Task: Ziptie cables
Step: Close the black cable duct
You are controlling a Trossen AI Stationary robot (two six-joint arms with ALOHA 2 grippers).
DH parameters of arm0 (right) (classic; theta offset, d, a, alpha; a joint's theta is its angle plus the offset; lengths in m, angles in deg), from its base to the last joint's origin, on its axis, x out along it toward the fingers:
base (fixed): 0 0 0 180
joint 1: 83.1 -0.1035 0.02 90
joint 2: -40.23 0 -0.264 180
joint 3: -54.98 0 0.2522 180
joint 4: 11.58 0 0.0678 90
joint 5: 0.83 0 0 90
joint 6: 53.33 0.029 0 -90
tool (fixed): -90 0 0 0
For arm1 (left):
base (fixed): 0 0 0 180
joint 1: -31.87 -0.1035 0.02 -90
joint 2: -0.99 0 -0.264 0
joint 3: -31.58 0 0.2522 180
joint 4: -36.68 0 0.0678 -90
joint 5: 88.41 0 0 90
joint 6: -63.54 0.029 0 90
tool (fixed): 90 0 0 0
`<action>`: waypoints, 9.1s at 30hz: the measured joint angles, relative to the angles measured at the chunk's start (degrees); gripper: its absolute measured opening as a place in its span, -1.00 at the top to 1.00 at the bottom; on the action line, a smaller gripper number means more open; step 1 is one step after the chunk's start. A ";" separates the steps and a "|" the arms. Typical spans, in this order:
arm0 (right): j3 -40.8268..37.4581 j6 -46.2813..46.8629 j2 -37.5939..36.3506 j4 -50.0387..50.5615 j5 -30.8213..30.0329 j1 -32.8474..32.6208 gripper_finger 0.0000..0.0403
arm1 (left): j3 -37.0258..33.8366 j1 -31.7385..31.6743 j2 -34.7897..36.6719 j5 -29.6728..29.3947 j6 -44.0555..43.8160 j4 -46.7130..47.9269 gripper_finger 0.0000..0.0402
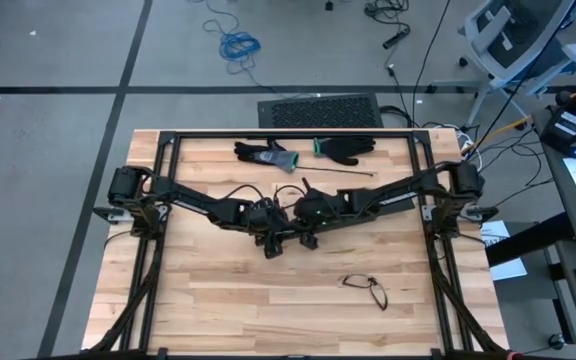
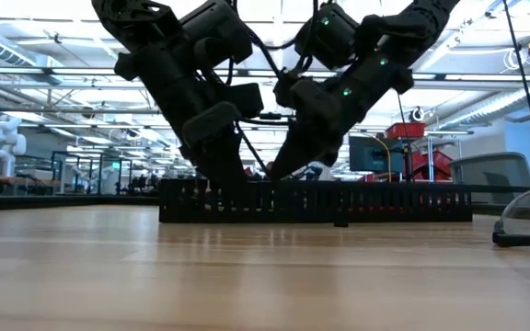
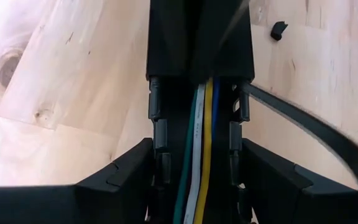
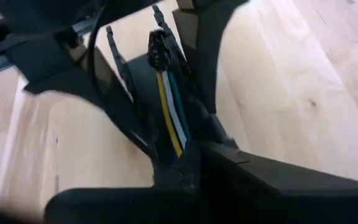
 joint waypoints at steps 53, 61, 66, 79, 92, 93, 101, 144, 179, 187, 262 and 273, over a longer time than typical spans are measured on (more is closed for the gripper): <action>0.24 -4.39 -10.54 11.31 -4.77 5.12 1.00 | 0.09 0.04 -2.36 -0.61 -6.09 -6.77 -0.97; 0.24 -4.46 -10.56 11.31 -4.79 5.12 1.00 | 0.07 0.09 -5.02 -2.62 -6.09 -8.50 -0.96; 0.24 -4.46 -10.56 11.28 -4.80 5.12 1.00 | 0.07 0.09 -5.18 -4.13 -5.98 -8.99 -0.81; 0.24 -3.90 -10.56 11.11 -4.77 5.36 1.00 | 0.04 0.04 -5.18 -5.28 -5.50 -10.99 -0.48; 0.24 -3.52 -10.56 11.03 -4.77 5.36 1.00 | 0.04 0.04 -5.18 -6.09 -3.10 -11.98 -0.47; 0.24 -3.52 -10.56 11.03 -4.79 5.36 1.00 | 0.04 0.04 -5.18 -6.30 -2.68 -11.98 -0.47; 0.24 -3.52 -10.56 11.03 -4.80 5.36 1.00 | 0.04 0.04 -5.18 -7.58 -1.00 -11.89 -0.46; 0.30 -5.67 -8.30 23.05 -4.66 1.84 1.00 | 0.04 0.04 -5.18 -7.62 -1.23 -11.84 -0.18; 0.26 1.03 0.67 5.21 -3.92 -0.11 1.00 | 0.09 -0.07 -3.81 -5.42 -1.59 -9.73 -0.39; 0.22 0.58 0.67 4.62 -3.88 -0.15 1.00 | 2.09 0.04 -1.90 -2.21 -1.41 -1.17 -0.72; 0.24 -4.50 -7.15 11.40 -4.34 1.60 1.00 | 2.10 0.58 -1.99 -7.95 -1.41 -1.87 -0.20; 0.29 -2.79 -13.41 15.86 -5.84 1.97 1.00 | 2.10 0.59 -1.99 -7.84 -1.41 -1.86 -0.17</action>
